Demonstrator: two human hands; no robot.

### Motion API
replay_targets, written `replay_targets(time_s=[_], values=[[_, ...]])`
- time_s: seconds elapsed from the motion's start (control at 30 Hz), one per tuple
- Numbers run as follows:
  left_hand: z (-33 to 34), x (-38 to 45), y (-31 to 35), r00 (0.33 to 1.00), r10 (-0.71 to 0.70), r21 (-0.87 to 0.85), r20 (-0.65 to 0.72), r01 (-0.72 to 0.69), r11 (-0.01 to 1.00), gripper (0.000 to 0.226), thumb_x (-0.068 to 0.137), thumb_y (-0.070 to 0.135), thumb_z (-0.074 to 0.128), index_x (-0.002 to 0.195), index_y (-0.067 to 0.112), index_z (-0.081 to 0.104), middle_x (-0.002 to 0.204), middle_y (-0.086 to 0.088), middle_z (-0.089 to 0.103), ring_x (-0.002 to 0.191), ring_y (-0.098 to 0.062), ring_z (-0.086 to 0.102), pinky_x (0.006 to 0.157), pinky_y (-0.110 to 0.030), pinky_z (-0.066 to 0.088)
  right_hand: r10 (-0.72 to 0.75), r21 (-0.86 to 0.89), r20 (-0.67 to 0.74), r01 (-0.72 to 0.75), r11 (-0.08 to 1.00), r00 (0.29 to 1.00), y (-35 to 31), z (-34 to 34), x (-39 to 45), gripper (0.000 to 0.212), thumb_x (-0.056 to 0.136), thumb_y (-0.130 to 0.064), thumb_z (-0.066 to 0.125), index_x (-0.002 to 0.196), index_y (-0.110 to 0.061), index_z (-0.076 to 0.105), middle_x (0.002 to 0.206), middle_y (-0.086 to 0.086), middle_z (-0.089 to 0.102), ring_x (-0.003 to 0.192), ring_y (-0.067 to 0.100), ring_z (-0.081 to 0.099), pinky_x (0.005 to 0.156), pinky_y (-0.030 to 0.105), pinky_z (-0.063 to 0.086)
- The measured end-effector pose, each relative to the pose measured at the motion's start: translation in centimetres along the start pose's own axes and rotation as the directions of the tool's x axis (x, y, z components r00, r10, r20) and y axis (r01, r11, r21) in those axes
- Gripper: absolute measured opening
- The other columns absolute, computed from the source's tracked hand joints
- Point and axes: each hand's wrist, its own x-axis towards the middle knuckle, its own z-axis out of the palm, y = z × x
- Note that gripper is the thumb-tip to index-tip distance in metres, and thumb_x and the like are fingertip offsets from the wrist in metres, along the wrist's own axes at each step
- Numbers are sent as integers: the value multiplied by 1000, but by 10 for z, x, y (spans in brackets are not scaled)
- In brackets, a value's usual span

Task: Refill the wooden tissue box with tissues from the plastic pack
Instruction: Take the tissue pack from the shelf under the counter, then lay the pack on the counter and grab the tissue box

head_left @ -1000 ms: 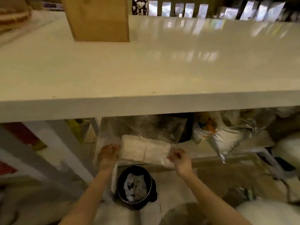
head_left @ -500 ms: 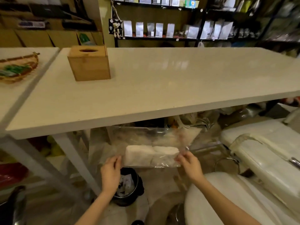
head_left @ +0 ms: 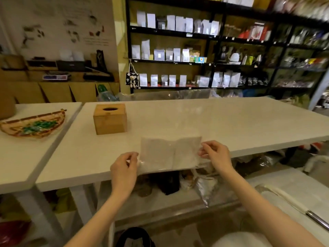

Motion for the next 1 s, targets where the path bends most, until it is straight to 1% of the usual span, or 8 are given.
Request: replay_targets(time_s=[0.17, 0.27, 0.43, 0.63, 0.73, 0.8, 0.87, 1.0], values=[[1, 66, 19, 998, 29, 12, -48, -28, 1000, 25, 92, 19, 49, 99, 6, 69, 88, -6, 67, 83, -17, 57, 72, -25, 35, 1, -33, -31, -2, 999, 1000, -22, 17, 53, 9, 89, -8, 58, 90, -4, 66, 69, 11, 66, 60, 23, 66, 61, 32, 59], [8, 105, 18, 999, 43, 51, -20, -42, 998, 25, 91, 16, 49, 97, 3, 69, 85, -9, 69, 78, -17, 57, 70, -25, 35, 22, -32, -43, -23, 999, 999, -25, 31, 85, 9, 88, -8, 59, 87, -5, 66, 68, 11, 66, 58, 24, 66, 56, 29, 58], [22, 151, 2, 999, 25, 97, 44, -29, 995, 21, 89, 11, 53, 99, 2, 69, 84, -8, 68, 74, -16, 56, 71, -25, 38, 64, -35, -39, -66, 997, 997, -13, 54, 131, 10, 86, -4, 59, 83, 1, 67, 59, 11, 60, 41, 15, 59, 40, 23, 51], [38, 179, -23, 982, -60, 182, 181, 26, 983, 26, 86, 7, 53, 65, 11, 67, 67, -4, 64, 69, -20, 59, 62, -28, 43, 165, 19, -43, -164, 986, 985, 1, 70, 166, 12, 81, 4, 62, 72, -4, 61, 58, 16, 59, 31, 10, 54, 32, 21, 46], [41, 188, -29, 974, -88, 220, 207, 41, 975, 24, 84, 6, 53, 68, 7, 70, 70, -7, 68, 69, -22, 60, 63, -30, 44, 276, 57, -20, -275, 960, 961, 8, 76, 176, 14, 77, 8, 64, 69, -1, 57, 55, 17, 58, 29, 14, 50, 31, 19, 41], [43, 192, -33, 971, -96, 244, 217, 42, 969, 26, 84, 7, 54, 62, 10, 67, 64, -5, 67, 62, -17, 59, 56, -26, 41, 340, 78, 28, -341, 937, 940, 11, 77, 181, 15, 75, 10, 64, 68, 0, 56, 46, 14, 58, 27, 15, 47, 32, 16, 36], [44, 196, -37, 968, -105, 283, 228, 38, 958, 28, 84, 8, 55, 58, 11, 66, 58, -2, 64, 56, -12, 55, 51, -24, 38, 361, 11, 71, -363, 932, 930, 15, 75, 187, 12, 75, 8, 66, 69, 2, 58, 35, 7, 56, 24, 13, 44, 31, 12, 31], [41, 205, -42, 947, -126, 510, 295, -45, 859, 34, 82, 22, 61, 49, 14, 56, 57, -5, 60, 59, -23, 55, 55, -27, 38, 347, -164, 94, -329, 930, 933, 19, 71, 196, 8, 71, -1, 73, 66, -4, 67, 39, 2, 55, 24, 8, 42, 29, 12, 29]])
